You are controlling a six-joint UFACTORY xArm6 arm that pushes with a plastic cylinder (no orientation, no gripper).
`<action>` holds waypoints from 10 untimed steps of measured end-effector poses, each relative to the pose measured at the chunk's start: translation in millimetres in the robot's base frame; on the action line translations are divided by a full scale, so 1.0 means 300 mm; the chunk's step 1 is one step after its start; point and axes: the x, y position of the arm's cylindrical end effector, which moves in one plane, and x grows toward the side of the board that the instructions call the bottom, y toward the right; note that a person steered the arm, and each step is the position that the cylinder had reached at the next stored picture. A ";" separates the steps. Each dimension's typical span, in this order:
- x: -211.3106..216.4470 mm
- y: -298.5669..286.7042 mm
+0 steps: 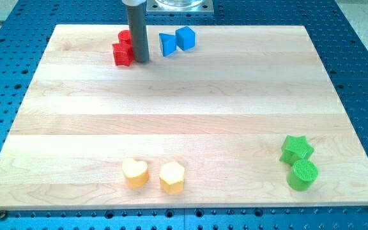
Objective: Push the blue blocks into the red blocks
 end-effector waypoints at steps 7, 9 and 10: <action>-0.205 0.250; -0.065 -0.073; -0.063 0.089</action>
